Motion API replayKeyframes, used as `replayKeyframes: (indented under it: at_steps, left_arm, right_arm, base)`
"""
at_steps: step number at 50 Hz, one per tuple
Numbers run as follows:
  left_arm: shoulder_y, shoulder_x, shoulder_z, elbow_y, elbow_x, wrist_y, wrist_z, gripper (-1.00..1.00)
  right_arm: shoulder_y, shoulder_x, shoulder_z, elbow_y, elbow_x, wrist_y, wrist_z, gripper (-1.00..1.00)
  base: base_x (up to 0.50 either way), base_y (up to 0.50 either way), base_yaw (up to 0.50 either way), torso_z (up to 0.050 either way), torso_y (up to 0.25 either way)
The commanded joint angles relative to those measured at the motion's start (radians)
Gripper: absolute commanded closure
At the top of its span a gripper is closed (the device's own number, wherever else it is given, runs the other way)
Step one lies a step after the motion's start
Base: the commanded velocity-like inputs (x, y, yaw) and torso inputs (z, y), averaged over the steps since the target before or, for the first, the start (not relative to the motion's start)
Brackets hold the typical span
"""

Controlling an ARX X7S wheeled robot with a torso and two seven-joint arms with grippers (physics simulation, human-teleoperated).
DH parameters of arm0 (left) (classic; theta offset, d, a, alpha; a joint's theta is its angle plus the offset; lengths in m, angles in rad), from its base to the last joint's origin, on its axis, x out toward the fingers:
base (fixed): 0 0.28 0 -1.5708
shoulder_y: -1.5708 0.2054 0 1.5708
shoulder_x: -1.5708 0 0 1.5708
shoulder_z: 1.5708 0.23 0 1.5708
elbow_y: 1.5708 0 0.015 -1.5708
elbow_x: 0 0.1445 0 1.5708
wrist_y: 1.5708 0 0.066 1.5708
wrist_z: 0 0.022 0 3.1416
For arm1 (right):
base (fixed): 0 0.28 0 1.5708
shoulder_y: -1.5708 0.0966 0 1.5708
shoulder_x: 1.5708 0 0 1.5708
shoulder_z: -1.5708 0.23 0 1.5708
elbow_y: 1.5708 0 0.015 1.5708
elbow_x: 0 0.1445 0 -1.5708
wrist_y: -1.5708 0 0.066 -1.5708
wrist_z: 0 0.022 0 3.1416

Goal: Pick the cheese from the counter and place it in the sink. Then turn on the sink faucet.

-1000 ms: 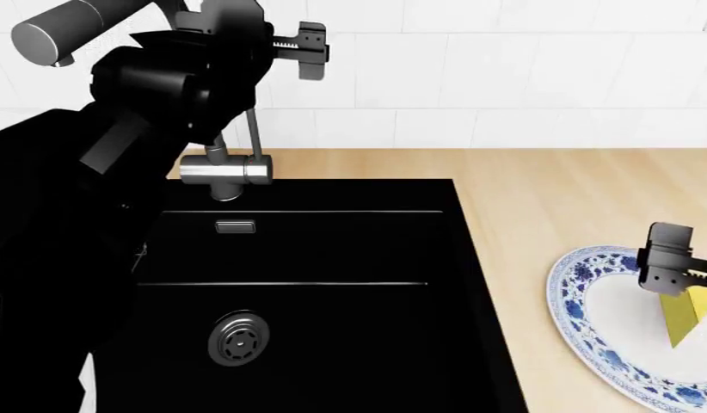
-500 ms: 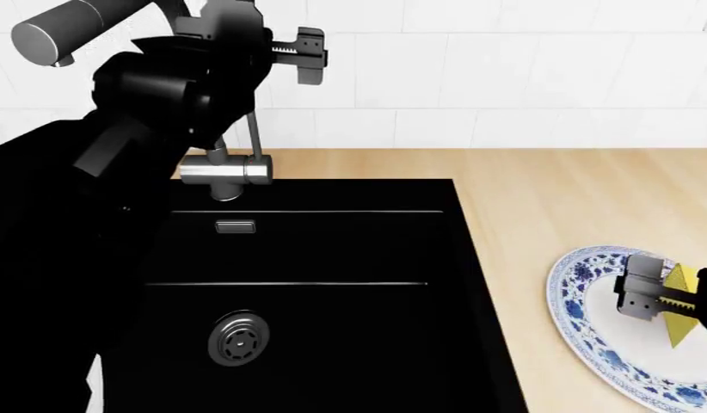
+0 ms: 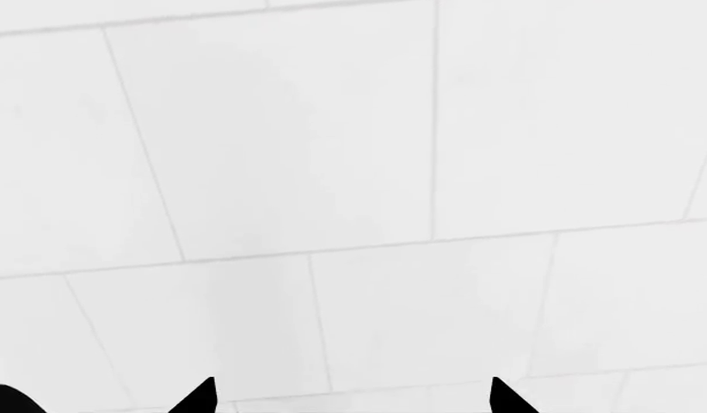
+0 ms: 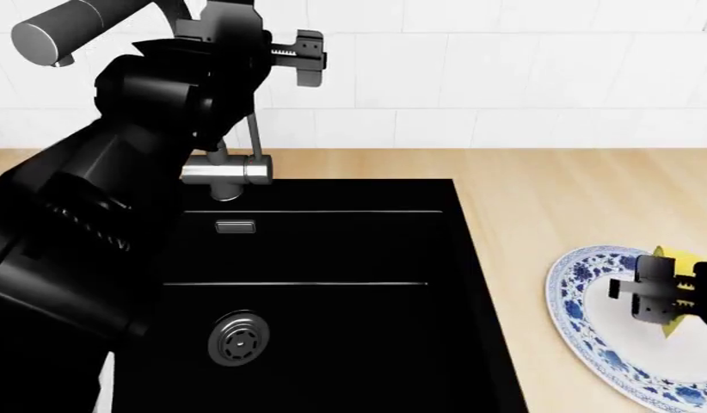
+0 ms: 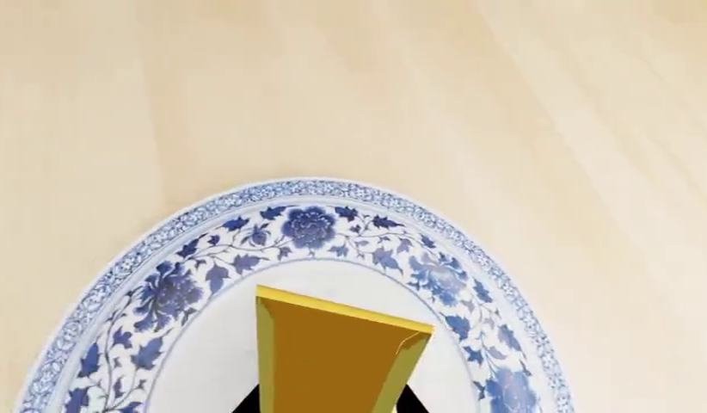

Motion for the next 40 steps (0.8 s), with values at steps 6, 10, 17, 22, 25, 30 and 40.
replayKeyframes:
  at_steps: [6,10,17,22,25,30,40]
  left_arm:
    - [0.009,0.002,-0.139,0.000,0.138,-0.023,0.015,-1.00]
    - [0.011,0.002,-0.165,0.000,0.163,-0.029,0.021,-1.00]
    - [0.002,0.002,-0.088,0.002,0.075,-0.020,0.007,-1.00]
    - [0.001,0.002,0.021,0.004,-0.032,-0.001,-0.004,-1.00]
    - [-0.004,0.002,0.076,0.002,-0.089,0.008,-0.005,-1.00]
    - [-0.009,0.002,0.115,0.002,-0.131,0.015,-0.010,-1.00]
    - [-0.023,0.002,0.198,0.000,-0.207,0.024,-0.012,-1.00]
  right_arm:
    - [0.289,-0.094,0.124,-0.135,0.236,0.272,0.174,1.00]
    - [0.311,-0.214,0.129,-0.062,0.246,0.290,0.142,1.00]
    - [0.285,-0.554,0.125,0.123,0.118,0.310,-0.024,1.00]
    - [0.268,-0.787,0.101,0.272,-0.010,0.344,-0.166,1.00]
    - [0.257,-0.951,0.072,0.398,-0.098,0.360,-0.280,1.00]
    - [0.201,-1.058,0.043,0.457,-0.173,0.337,-0.350,1.00]
    - [0.045,-1.244,-0.054,0.698,-0.419,0.219,-0.647,1.00]
  base:
    - [0.00,0.00,0.00,0.000,0.000]
    - [0.00,0.00,0.00,0.000,0.000]
    - [0.00,0.00,0.00,0.000,0.000]
    - [0.00,0.00,0.00,0.000,0.000]
    - [0.00,0.00,0.00,0.000,0.000]
    - [0.00,0.00,0.00,0.000,0.000]
    - [0.00,0.00,0.00,0.000,0.000]
